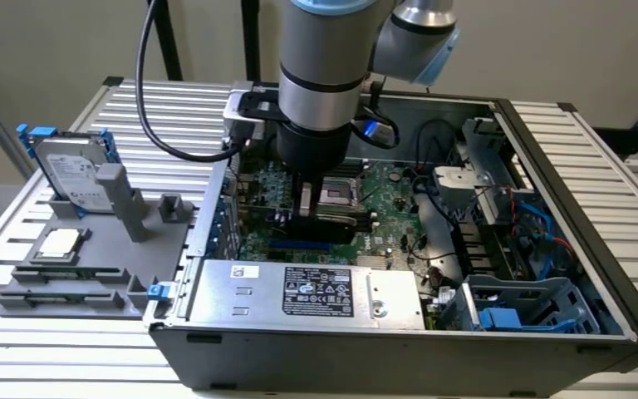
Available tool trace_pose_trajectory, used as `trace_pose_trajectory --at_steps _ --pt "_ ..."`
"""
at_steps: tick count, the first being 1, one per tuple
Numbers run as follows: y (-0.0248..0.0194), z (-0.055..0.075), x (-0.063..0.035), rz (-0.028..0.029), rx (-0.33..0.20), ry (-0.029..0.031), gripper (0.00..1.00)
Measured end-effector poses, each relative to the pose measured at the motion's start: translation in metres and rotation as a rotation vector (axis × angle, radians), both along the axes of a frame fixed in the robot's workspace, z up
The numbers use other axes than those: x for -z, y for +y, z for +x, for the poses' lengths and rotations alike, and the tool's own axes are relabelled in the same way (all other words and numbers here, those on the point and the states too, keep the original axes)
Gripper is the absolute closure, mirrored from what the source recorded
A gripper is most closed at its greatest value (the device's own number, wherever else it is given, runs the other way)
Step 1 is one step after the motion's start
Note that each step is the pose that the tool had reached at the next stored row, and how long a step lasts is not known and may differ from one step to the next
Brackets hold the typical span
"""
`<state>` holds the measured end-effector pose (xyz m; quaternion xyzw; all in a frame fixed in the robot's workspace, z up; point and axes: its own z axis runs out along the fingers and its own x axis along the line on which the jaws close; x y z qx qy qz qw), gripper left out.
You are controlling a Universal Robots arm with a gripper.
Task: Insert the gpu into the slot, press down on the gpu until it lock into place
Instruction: 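Insert the gpu into the slot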
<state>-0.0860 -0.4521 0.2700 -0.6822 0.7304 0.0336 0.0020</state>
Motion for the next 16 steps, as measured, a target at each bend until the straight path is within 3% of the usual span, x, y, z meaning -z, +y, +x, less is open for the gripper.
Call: trace_pose_trajectory --at_steps 6,16 --pt "0.0 -0.0001 0.0017 -0.0018 0.0 0.0042 0.74" --pt "0.0 -0.0002 0.0026 -0.0046 -0.032 0.0043 0.74"
